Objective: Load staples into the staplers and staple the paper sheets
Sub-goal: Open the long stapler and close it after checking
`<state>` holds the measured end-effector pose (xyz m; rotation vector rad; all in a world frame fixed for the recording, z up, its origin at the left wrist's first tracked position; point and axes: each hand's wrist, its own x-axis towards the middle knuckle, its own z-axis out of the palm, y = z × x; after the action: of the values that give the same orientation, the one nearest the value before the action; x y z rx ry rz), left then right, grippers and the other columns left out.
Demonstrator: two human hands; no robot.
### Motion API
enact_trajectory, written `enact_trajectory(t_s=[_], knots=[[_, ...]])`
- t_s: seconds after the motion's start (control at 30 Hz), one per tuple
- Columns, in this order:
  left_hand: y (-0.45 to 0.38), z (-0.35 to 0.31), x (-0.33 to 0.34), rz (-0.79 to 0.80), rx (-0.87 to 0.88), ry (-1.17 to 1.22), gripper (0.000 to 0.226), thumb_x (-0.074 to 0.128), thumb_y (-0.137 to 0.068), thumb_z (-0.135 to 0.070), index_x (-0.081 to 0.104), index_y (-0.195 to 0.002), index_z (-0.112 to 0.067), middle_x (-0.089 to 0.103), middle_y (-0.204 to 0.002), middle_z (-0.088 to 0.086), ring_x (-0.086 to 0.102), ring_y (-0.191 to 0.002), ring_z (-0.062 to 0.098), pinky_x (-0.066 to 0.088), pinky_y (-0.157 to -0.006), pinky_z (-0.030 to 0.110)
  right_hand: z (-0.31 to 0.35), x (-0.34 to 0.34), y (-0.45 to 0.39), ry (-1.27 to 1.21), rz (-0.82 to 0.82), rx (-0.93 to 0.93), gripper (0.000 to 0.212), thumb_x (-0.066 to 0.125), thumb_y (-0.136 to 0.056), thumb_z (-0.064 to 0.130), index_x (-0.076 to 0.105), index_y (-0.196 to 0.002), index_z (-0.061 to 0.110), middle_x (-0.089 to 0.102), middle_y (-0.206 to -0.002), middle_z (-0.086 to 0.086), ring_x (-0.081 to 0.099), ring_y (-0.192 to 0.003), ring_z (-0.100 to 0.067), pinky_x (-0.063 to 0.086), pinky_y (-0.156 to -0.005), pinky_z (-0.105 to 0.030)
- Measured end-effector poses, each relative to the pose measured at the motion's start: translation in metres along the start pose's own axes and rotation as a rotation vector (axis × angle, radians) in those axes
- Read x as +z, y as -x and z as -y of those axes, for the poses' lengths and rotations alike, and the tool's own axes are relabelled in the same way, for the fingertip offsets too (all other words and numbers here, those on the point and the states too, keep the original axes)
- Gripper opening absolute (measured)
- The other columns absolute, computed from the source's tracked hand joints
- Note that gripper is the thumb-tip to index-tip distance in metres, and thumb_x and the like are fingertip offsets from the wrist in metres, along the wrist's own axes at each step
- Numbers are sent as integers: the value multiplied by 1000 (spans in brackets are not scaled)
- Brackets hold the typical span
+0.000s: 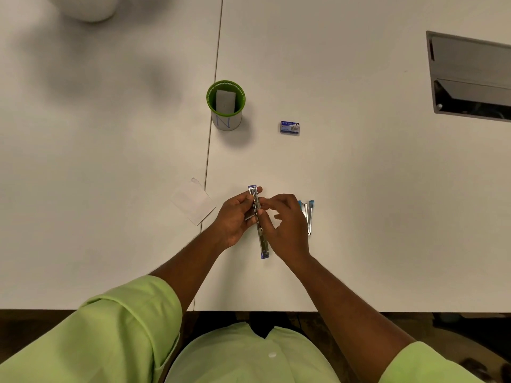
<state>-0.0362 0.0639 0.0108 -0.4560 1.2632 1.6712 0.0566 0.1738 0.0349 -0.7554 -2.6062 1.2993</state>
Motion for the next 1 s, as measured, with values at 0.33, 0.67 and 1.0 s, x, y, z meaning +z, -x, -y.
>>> enact_trajectory(t_s=[0.33,0.67,1.0], knots=[[-6,-4,2,-52,28,69,30,40,-108,-14,66,-124,-10,73,-112,10,72,-108,24,61,-86,37,-15,17,18,-77,92,318,41,72,-85,53,58,-116,29,64,-109,15,66,-90,-2,60,-76,-28],[-8,-15,9,-255,142,-255,21,62,-99,-14,70,-114,-1,73,-98,11,73,-97,29,62,-84,38,-13,20,5,-544,133,712,6,71,-93,22,71,-98,20,75,-86,-5,71,-77,-29,61,-70,-35],[-16,-29,22,-518,378,-1065,26,80,-80,-37,60,-78,-20,68,-80,-4,61,-75,16,44,-63,27,5,26,10,-1443,246,1172,23,58,-100,24,71,-103,6,69,-85,-7,62,-72,-16,53,-58,-25]])
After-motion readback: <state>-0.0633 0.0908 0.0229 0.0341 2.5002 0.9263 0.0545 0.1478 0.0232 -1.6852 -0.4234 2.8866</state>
